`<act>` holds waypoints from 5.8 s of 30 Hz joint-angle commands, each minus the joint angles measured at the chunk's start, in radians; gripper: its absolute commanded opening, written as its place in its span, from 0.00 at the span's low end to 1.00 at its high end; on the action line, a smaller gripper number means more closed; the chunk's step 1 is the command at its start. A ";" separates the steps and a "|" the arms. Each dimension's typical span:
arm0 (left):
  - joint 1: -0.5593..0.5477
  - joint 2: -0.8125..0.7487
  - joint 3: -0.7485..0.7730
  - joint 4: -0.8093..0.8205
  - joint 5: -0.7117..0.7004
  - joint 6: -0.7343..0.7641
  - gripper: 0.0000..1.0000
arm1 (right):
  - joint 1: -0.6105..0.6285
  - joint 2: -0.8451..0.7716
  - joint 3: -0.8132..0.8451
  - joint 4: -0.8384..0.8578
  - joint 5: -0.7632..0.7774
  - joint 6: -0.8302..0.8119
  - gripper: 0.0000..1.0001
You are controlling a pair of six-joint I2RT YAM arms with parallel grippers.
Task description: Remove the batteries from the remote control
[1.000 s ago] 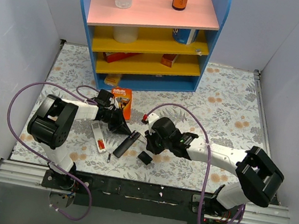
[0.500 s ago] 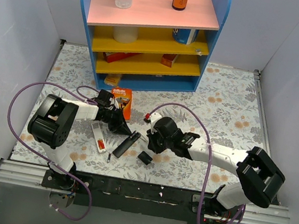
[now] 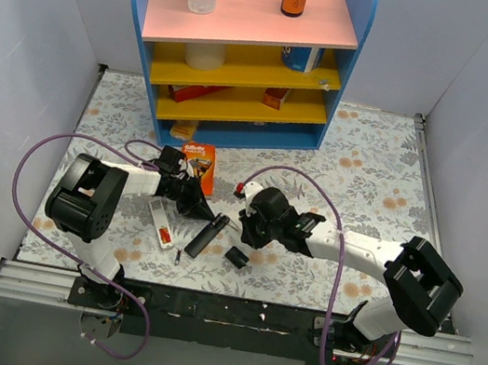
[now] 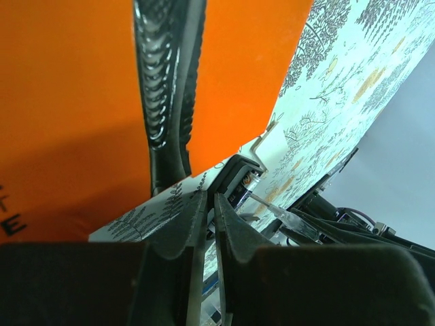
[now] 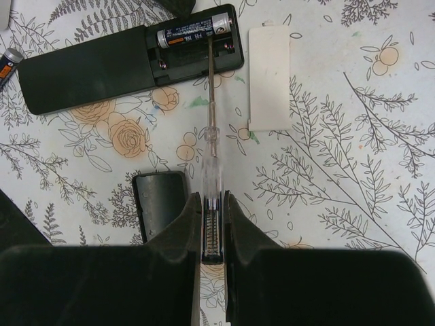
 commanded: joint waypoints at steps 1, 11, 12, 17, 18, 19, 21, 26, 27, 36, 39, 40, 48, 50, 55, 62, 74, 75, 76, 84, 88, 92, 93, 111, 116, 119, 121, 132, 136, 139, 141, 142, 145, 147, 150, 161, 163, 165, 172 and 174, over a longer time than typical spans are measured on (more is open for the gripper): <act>-0.015 0.024 -0.040 -0.081 -0.098 0.033 0.10 | -0.007 0.037 -0.025 0.000 -0.031 0.015 0.01; -0.015 0.030 -0.046 -0.078 -0.096 0.030 0.05 | -0.031 0.005 -0.145 0.143 -0.123 0.097 0.01; -0.015 0.028 -0.049 -0.078 -0.095 0.030 0.03 | -0.036 0.001 -0.154 0.149 -0.124 0.098 0.01; -0.015 0.039 -0.051 -0.075 -0.098 0.028 0.00 | -0.053 -0.012 -0.194 0.182 -0.140 0.117 0.01; -0.015 0.041 -0.051 -0.075 -0.099 0.028 0.00 | -0.057 -0.015 -0.197 0.184 -0.141 0.117 0.01; -0.015 0.044 -0.049 -0.073 -0.101 0.028 0.00 | -0.059 -0.018 -0.200 0.187 -0.141 0.118 0.01; -0.015 0.048 -0.049 -0.073 -0.098 0.027 0.00 | -0.065 -0.024 -0.213 0.196 -0.147 0.120 0.01; -0.015 0.045 -0.045 -0.075 -0.095 0.025 0.00 | -0.074 -0.013 -0.216 0.212 -0.178 0.120 0.01; -0.015 0.044 -0.045 -0.075 -0.096 0.024 0.00 | -0.074 -0.015 -0.211 0.219 -0.183 0.120 0.01; -0.015 0.013 0.012 -0.141 -0.122 0.031 0.22 | -0.076 -0.038 -0.173 0.212 -0.220 0.106 0.01; -0.015 0.015 0.047 -0.176 -0.139 0.042 0.25 | -0.076 -0.047 -0.156 0.198 -0.220 0.100 0.01; -0.015 0.015 0.055 -0.184 -0.145 0.048 0.27 | -0.076 -0.049 -0.150 0.193 -0.221 0.100 0.01; -0.015 0.019 0.095 -0.224 -0.177 0.062 0.34 | -0.077 -0.047 -0.108 0.169 -0.218 0.086 0.01; -0.015 0.019 0.101 -0.227 -0.179 0.064 0.34 | -0.077 -0.047 -0.101 0.167 -0.220 0.087 0.01; -0.015 0.018 0.113 -0.233 -0.177 0.062 0.39 | -0.077 -0.050 -0.088 0.158 -0.220 0.083 0.01; -0.015 0.018 0.133 -0.256 -0.202 0.068 0.44 | -0.077 -0.055 -0.061 0.140 -0.218 0.078 0.01; -0.015 0.019 0.170 -0.286 -0.237 0.084 0.47 | -0.079 -0.035 -0.016 0.106 -0.203 0.061 0.01; -0.015 0.021 0.170 -0.285 -0.239 0.085 0.47 | -0.079 -0.035 -0.015 0.106 -0.204 0.063 0.01; -0.015 0.022 0.167 -0.286 -0.240 0.087 0.47 | -0.079 -0.035 -0.015 0.106 -0.204 0.063 0.01; -0.015 -0.030 0.187 -0.299 -0.248 0.085 0.48 | -0.079 -0.035 0.007 0.045 -0.210 0.046 0.01; -0.015 -0.097 0.218 -0.342 -0.303 0.073 0.61 | -0.077 -0.039 0.014 0.035 -0.220 0.052 0.01; -0.009 -0.172 0.235 -0.397 -0.389 0.053 0.74 | -0.059 -0.020 0.042 0.014 -0.247 0.069 0.01; -0.007 -0.194 0.239 -0.406 -0.404 0.051 0.82 | -0.044 -0.015 0.059 -0.003 -0.241 0.071 0.01; 0.240 -0.366 0.155 -0.526 -0.719 0.016 0.91 | 0.149 0.158 0.386 -0.267 -0.065 0.101 0.01; 0.244 -0.366 0.104 -0.495 -0.692 0.027 0.86 | 0.174 0.207 0.442 -0.308 -0.054 0.080 0.01; 0.244 -0.346 0.074 -0.472 -0.635 0.044 0.83 | 0.183 0.229 0.473 -0.330 -0.054 0.066 0.01; 0.244 -0.335 0.058 -0.460 -0.571 0.058 0.82 | 0.183 0.232 0.479 -0.330 -0.052 0.064 0.01; 0.244 -0.346 0.003 -0.386 -0.375 0.096 0.73 | 0.185 0.218 0.464 -0.319 -0.035 0.060 0.01; 0.244 -0.335 -0.006 -0.375 -0.334 0.090 0.72 | 0.185 0.206 0.459 -0.319 -0.032 0.055 0.01; 0.243 -0.335 -0.023 -0.340 -0.276 0.079 0.71 | 0.185 0.194 0.455 -0.319 -0.029 0.051 0.01; 0.241 -0.335 -0.029 -0.339 -0.256 0.070 0.71 | 0.185 0.189 0.453 -0.318 -0.034 0.046 0.01; 0.241 -0.338 -0.026 -0.337 -0.251 0.068 0.71 | 0.185 0.186 0.453 -0.319 -0.035 0.045 0.01; 0.243 -0.344 0.012 -0.374 -0.312 0.062 0.71 | 0.186 0.182 0.468 -0.328 -0.036 0.038 0.01; 0.243 -0.343 0.046 -0.421 -0.366 0.056 0.70 | 0.189 0.180 0.479 -0.336 -0.029 0.037 0.01; 0.244 -0.335 0.099 -0.490 -0.486 0.047 0.67 | 0.189 0.178 0.484 -0.337 -0.026 0.037 0.01; 0.260 -0.266 0.087 -0.618 -0.702 -0.051 0.29 | 0.189 0.139 0.433 -0.310 -0.028 0.040 0.01; 0.260 -0.214 0.089 -0.638 -0.727 -0.050 0.20 | 0.189 0.129 0.427 -0.307 -0.029 0.038 0.01; 0.260 -0.196 0.086 -0.638 -0.716 -0.036 0.17 | 0.189 0.125 0.421 -0.299 -0.034 0.038 0.01; 0.258 -0.271 -0.006 -0.552 -0.534 -0.027 0.20 | 0.189 0.201 0.462 -0.279 -0.069 0.023 0.01; 0.258 -0.278 -0.014 -0.546 -0.507 -0.024 0.21 | 0.189 0.221 0.476 -0.287 -0.065 0.023 0.01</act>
